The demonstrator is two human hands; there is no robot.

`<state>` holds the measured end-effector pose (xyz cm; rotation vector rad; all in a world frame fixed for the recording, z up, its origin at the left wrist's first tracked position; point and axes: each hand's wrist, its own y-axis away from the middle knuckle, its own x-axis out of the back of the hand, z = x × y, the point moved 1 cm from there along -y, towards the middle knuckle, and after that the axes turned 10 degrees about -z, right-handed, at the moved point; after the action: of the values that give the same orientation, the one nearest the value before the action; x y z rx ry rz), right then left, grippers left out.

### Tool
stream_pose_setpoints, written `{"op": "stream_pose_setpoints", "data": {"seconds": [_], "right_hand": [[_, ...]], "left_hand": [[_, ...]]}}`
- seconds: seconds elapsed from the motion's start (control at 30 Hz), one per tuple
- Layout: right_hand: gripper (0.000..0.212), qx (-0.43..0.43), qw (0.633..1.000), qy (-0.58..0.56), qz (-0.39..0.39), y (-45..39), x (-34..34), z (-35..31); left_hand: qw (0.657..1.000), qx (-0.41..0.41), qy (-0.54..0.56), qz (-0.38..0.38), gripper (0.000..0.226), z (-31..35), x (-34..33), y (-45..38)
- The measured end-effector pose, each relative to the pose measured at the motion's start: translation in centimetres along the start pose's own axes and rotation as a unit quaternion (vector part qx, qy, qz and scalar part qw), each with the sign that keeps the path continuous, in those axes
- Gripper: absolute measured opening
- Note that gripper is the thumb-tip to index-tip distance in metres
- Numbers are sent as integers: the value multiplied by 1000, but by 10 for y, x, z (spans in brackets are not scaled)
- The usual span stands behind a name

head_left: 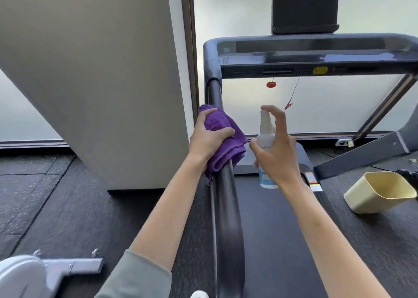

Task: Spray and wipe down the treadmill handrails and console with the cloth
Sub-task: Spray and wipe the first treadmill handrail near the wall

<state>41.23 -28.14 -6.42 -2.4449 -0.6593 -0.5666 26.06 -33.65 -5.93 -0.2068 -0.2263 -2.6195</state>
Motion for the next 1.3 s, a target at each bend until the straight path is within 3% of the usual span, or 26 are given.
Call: {"op": "stream_pose_setpoints", "data": {"seconds": [0.13, 0.4, 0.6, 1.13, 1.3], "right_hand": [[72, -2, 1000, -4, -7, 12, 3, 4], [72, -10, 1000, 0, 6, 8, 7, 4], [71, 1, 1000, 1, 8, 19, 13, -6], [72, 25, 999, 4, 22, 73, 21, -20], [67, 26, 1000, -3, 7, 74, 21, -15]], "left_hand": [[999, 0, -34, 6, 66, -10, -7, 38], [998, 53, -19, 20, 68, 15, 1, -24], [999, 33, -5, 10, 72, 14, 1, -38], [999, 0, 50, 20, 67, -23, -20, 151], [998, 34, 2, 44, 63, -13, -19, 139]]}}
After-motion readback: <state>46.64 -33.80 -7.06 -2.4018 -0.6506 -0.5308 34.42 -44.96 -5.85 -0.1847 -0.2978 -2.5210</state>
